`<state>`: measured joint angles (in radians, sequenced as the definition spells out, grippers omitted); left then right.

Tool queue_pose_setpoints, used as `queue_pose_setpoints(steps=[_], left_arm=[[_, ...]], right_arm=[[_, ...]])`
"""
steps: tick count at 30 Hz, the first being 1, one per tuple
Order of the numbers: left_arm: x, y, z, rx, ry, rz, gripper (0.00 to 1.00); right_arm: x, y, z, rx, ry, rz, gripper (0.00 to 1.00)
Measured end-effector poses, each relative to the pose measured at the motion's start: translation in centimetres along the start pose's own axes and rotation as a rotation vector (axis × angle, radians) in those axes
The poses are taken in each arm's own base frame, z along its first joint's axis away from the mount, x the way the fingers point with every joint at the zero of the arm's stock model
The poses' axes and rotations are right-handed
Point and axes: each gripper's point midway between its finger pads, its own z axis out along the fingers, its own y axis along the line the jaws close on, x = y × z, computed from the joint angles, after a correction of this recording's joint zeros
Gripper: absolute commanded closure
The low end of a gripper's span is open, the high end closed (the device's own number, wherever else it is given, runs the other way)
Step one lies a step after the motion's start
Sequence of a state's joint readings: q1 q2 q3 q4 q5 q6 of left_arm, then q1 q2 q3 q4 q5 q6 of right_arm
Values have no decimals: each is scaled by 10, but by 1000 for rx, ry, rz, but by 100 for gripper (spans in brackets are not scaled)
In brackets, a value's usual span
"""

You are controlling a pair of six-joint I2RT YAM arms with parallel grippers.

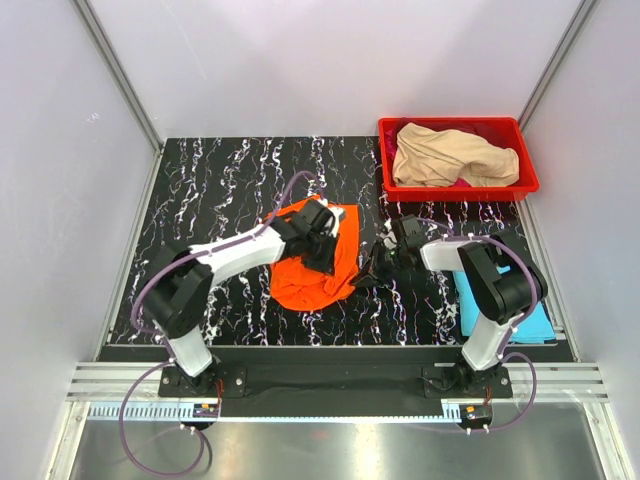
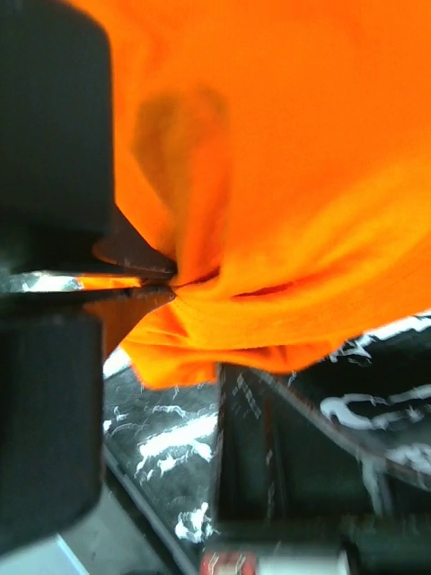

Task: Fold and stack the t-shirts
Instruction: Flatten the tshirt out

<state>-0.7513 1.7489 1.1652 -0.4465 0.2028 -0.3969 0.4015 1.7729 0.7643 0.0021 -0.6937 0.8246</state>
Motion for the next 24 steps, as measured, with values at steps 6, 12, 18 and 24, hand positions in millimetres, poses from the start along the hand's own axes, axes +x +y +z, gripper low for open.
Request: queue_pose_setpoints(steps=[6,12,18,24], left_arm=[[-42,10,-64,36,-151,-60,100],[-107,20,-194,77,-496,-95,100],[-93,19,-331,-2,-839,-84,100],[-104,56,-419,-208,-1042,-190,100]], right_arm=[[-6,-1,-16,122,-30,-41,100],[-13,52,-101,206,-237,-214,100],[20,124,-221,120,-519,-370,100],[-16,178,-282,137,-701,-404,100]])
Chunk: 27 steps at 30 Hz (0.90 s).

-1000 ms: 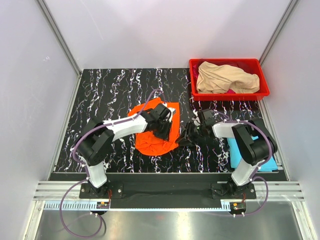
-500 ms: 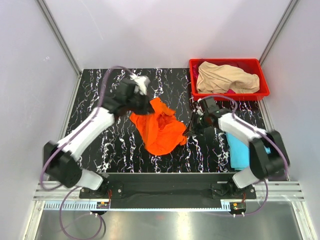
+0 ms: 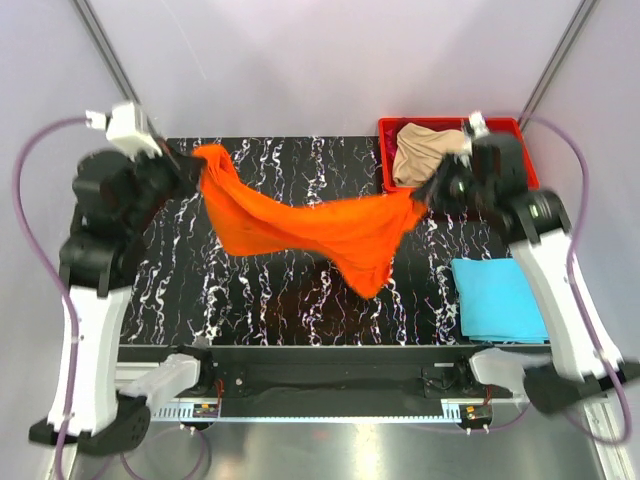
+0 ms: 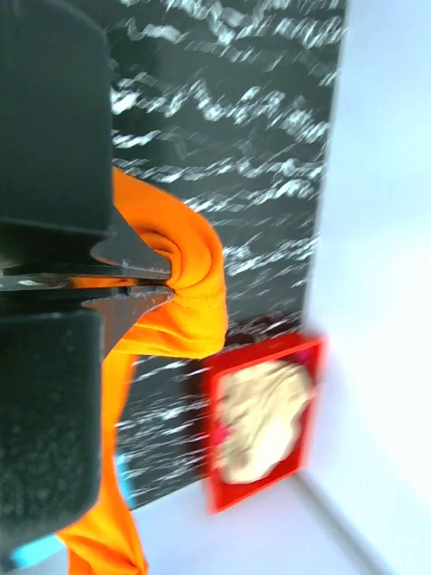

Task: Fold and stack the t-shirts
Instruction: Flatten the tshirt out

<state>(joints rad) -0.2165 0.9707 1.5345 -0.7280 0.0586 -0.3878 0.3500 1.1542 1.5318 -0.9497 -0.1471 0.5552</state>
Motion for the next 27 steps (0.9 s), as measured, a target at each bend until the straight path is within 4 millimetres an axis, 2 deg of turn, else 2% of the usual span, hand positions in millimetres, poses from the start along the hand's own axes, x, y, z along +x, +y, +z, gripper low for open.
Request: queue_pose_setpoints(steps=[2,5,6,8,10,12,13,14,15,16,17,18,19,20,21,23,26,27], left_arm=[[-26,6,17,-40,-30,-7,100],[-56,7,50,-59,-54,-6,100],[-60,8,61,-61,-52,-5,100],[-56,12,72,-74,-33,-5,100],[-40,20,75,-92,-3,-9,100],[-5,37,64,-138,62,-20,100],[13,47,56,-171,93,-28,100],[37,61,45,-213,126,-38,100],[64,77,29,-271,169,-50,93],[92,95,14,-339,217,-67,45],[113,109,2,-394,251,-78,29],[142,127,-16,-479,313,-108,16],[161,139,-28,-540,357,-130,7],[178,150,-39,-602,400,-157,1],[194,159,-47,-659,455,-177,1],[206,165,-51,-701,515,-196,1],[211,167,-37,-701,573,-203,10],[213,165,-30,-685,592,-207,18]], right_arm=[[-33,4,19,26,-23,-13,100],[-74,5,62,65,-25,-48,100],[-80,5,72,72,-21,-60,100],[-83,3,80,82,-3,-77,100],[-73,4,76,66,35,-86,100],[-53,5,67,30,75,-88,100],[-34,5,59,10,104,-91,100],[-7,2,51,0,157,-94,100],[23,3,44,-21,221,-100,100],[58,5,36,-67,289,-106,91],[97,3,29,-101,382,-92,83],[127,-1,24,-131,453,-76,74],[162,-11,17,-141,552,-34,61],[193,-26,13,-119,640,20,38],[209,-38,12,-83,693,56,28],[227,-57,16,-6,754,108,26],[208,-68,39,40,715,188,27],[197,-72,52,50,690,217,33]])
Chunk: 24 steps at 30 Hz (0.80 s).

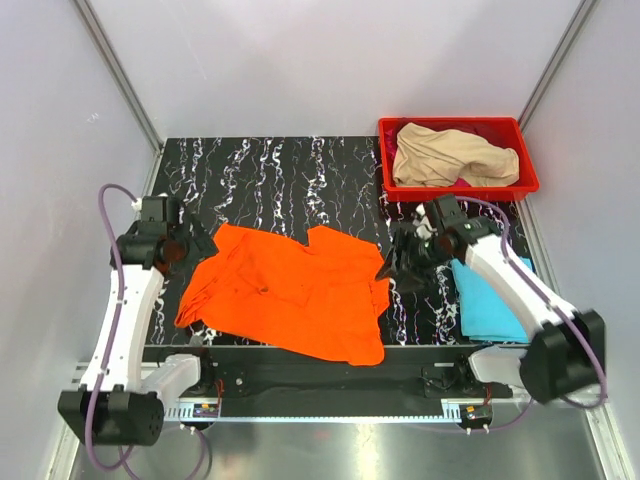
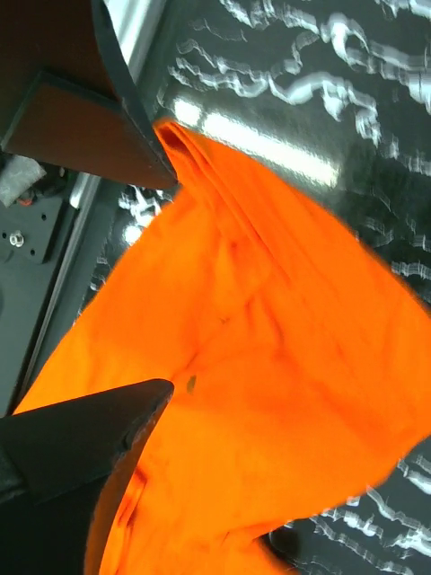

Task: Fold and stack the t-shirts
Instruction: Flatten the tshirt out

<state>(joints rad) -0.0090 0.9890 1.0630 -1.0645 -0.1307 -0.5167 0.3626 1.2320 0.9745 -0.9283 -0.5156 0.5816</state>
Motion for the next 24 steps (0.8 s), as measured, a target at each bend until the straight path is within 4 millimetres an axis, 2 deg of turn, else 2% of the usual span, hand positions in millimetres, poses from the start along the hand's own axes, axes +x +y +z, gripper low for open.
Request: queue_pose_setpoints(steps=[3,6,8,12,15,17,20,24], left_arm=[[1,-22,14,82,60,20,20],[16,-41,31,162,136,69,20],[31,-53,45,201,216,105,18],[48,-73,72,238,310,153,18],[49,-83,90,255,324,170,20],[50,-86,105,252,333,172,26],[54,-90,127,237,367,171,34],[62,-96,160,218,440,158,37]], right_arm=[[-48,1,17,11,-1,62,37],[-77,4,45,14,40,61,36],[-82,-2,61,27,68,61,34],[-86,-16,74,84,74,68,35],[-95,-24,82,118,51,67,65],[-102,-29,90,134,35,72,76],[-112,-35,101,151,11,75,79],[-126,-45,116,183,-15,75,80]])
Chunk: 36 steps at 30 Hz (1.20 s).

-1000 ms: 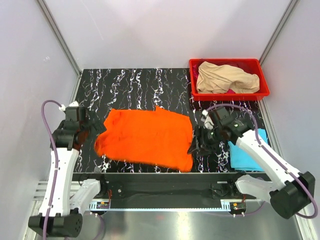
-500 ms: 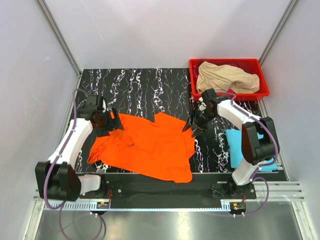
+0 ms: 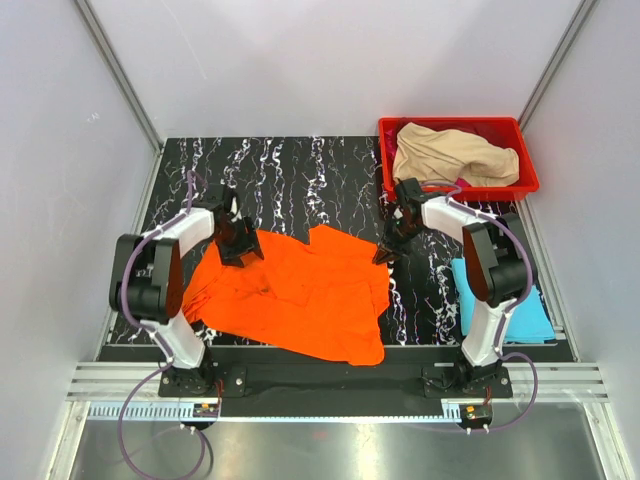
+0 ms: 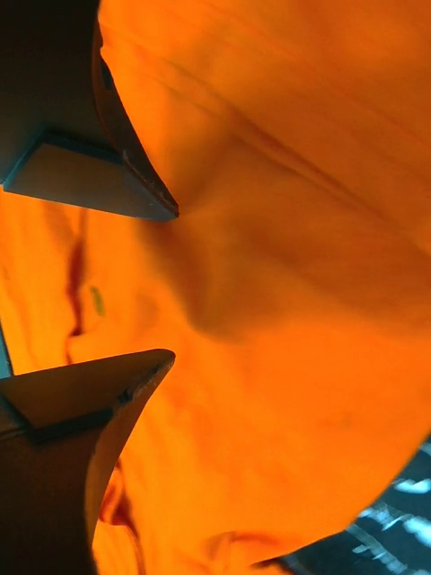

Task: Fold and stack the t-shirts
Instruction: Flatten the tshirt out

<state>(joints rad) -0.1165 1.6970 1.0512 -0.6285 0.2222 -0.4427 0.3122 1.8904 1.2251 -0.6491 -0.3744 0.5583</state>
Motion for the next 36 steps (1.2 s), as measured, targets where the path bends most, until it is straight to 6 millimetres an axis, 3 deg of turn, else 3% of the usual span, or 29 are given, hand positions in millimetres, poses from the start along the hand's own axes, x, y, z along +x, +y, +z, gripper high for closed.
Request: queue_pose_setpoints(steps=[2,6,9,12,15,17,19,22,26,29,32,36], left_arm=[[-4,0,13,0,28,-16,37],[-25,-13,19,34,20,-42,37],[-53,-27,27,66,8,-46,36],[-97,-46,37,95,-46,-34,32],[-125,-55,35,102,-103,-25,29],[-130,-57,25,97,-136,-24,25],[-124,-53,8,82,-169,-22,24],[-97,-44,-30,67,-208,-16,26],[-65,-36,-73,70,-270,12,30],[-50,-29,-81,67,-274,26,32],[-36,-20,-75,49,-242,31,33],[-16,-8,-68,18,-181,25,34]], right_arm=[[-8,-6,8,34,-21,6,78],[-28,-10,15,93,-60,16,75],[-67,-5,17,149,-147,-15,73],[-117,1,14,216,-247,-69,66],[-165,11,-4,265,-346,-134,57],[-177,16,-21,276,-381,-163,51],[-176,20,-40,272,-400,-190,52],[-151,21,-56,239,-368,-221,57],[-116,29,-53,124,-270,-251,58],[-102,31,-34,60,-203,-255,58],[-88,26,-20,31,-144,-250,58],[-87,29,-12,-2,-124,-257,60]])
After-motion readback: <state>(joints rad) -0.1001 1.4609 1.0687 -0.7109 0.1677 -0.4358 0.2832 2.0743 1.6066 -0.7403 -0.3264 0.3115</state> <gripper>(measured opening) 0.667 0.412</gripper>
